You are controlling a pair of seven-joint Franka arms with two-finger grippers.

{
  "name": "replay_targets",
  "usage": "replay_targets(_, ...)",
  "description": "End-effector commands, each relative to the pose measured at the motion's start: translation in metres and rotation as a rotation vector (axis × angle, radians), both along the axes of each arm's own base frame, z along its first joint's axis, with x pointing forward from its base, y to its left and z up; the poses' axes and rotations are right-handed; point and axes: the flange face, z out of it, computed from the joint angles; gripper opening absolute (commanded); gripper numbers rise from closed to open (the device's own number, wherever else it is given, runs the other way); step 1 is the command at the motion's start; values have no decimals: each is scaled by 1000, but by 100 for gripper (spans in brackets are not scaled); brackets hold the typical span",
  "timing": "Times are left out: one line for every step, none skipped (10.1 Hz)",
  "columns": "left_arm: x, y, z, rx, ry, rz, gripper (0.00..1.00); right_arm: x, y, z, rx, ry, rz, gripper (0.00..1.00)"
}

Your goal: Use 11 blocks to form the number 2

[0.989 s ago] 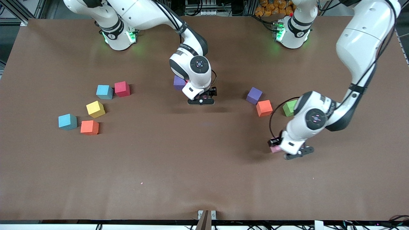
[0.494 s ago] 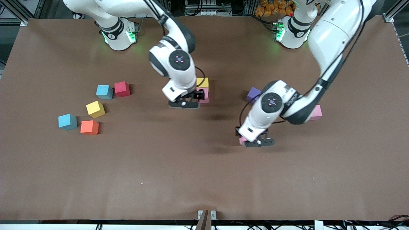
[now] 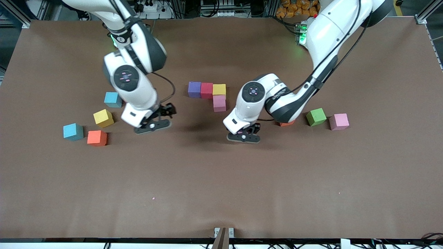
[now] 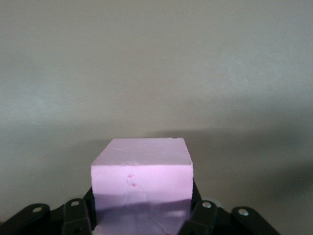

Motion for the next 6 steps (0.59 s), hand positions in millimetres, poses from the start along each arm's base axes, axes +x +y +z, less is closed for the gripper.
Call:
replay_targets(-3, -36, -28, 24, 6, 53, 68, 3, -83, -13, 17, 38, 130, 100)
replay_targets(-9, -42, -33, 32, 11, 57, 68, 6, -114, -19, 23, 57, 179, 100)
replay_targets(-11, -45, -31, 18, 30, 72, 68, 12, -152, -27, 31, 69, 189, 100)
replay_targets(-13, -47, -33, 7, 47, 83, 68, 13, -186, -36, 43, 76, 220, 100)
replay_targets(-20, -53, -33, -5, 68, 89, 68, 11, -219, -48, 55, 65, 258, 100)
replay_targets(-26, -59, -34, -15, 87, 95, 68, 8, -240, -60, 57, 61, 321, 100)
